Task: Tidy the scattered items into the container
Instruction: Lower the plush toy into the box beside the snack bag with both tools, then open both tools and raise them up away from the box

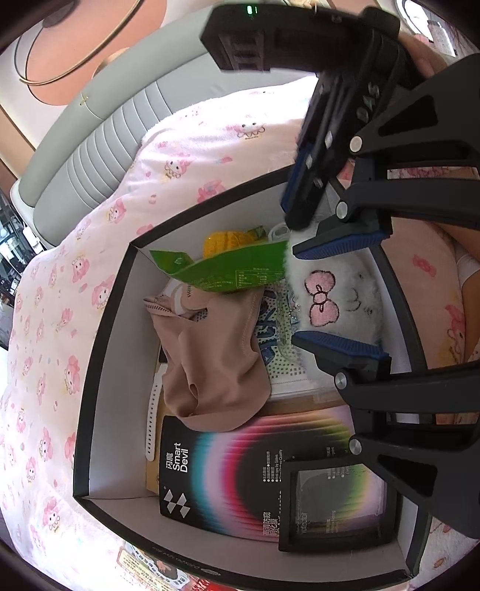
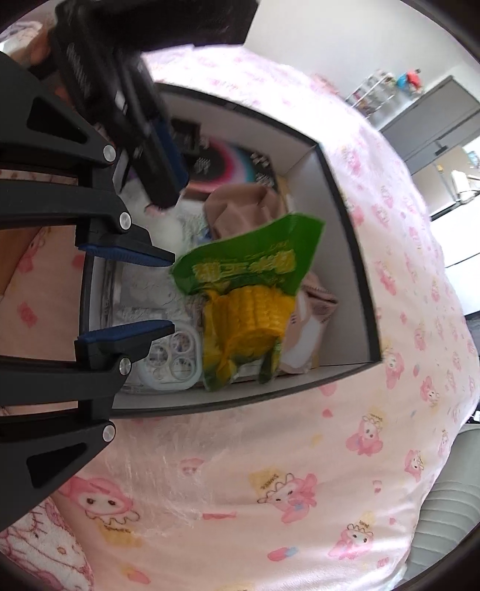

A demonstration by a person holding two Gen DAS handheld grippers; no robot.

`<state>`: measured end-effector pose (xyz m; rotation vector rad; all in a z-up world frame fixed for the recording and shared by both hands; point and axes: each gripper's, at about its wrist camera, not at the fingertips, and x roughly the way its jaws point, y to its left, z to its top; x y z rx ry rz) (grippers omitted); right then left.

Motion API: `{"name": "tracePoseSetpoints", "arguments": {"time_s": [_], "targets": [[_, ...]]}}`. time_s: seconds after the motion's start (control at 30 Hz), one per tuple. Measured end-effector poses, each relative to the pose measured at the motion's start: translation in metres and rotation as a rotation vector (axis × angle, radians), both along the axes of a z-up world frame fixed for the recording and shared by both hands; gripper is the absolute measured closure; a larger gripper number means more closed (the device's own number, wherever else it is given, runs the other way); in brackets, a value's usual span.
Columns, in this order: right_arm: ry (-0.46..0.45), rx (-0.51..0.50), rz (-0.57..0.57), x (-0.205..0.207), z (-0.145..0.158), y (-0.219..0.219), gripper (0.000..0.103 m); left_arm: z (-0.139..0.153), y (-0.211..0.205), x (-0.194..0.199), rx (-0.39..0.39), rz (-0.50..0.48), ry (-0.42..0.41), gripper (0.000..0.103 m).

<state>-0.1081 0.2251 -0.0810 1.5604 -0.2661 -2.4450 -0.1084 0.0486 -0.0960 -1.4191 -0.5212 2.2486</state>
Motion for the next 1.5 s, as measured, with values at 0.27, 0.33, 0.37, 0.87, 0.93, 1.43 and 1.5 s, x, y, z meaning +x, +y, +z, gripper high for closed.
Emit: {"name": "tracePoseSetpoints", "arguments": {"time_s": [0.27,0.33,0.37,0.87,0.93,1.43,1.5], "targets": [[-0.007,0.076,0.067,-0.003,-0.005,-0.009,0.077,-0.013,0.007,-0.010,-0.036,-0.007,-0.051,0.062],[-0.027,0.095,0.062,-0.005,-0.010,-0.010,0.077,-0.014,0.011,-0.009,-0.050,-0.017,-0.048,0.062],[-0.022,0.112,0.060,-0.006,-0.011,-0.010,0.077,-0.015,0.012,-0.009,-0.055,-0.019,-0.045,0.062],[0.086,0.209,-0.040,0.008,0.018,-0.003,0.062,0.026,-0.001,0.015,-0.123,0.125,0.129,0.030],[0.134,0.202,-0.060,0.015,0.035,-0.001,0.057,0.049,-0.001,0.025,-0.200,0.151,0.208,0.019],[0.362,0.182,-0.135,0.085,0.127,0.006,0.027,0.148,-0.003,0.103,-0.330,0.267,0.405,0.001],[0.383,0.187,-0.130,0.093,0.131,0.006,0.027,0.153,0.000,0.110,-0.346,0.272,0.407,0.001]]}}
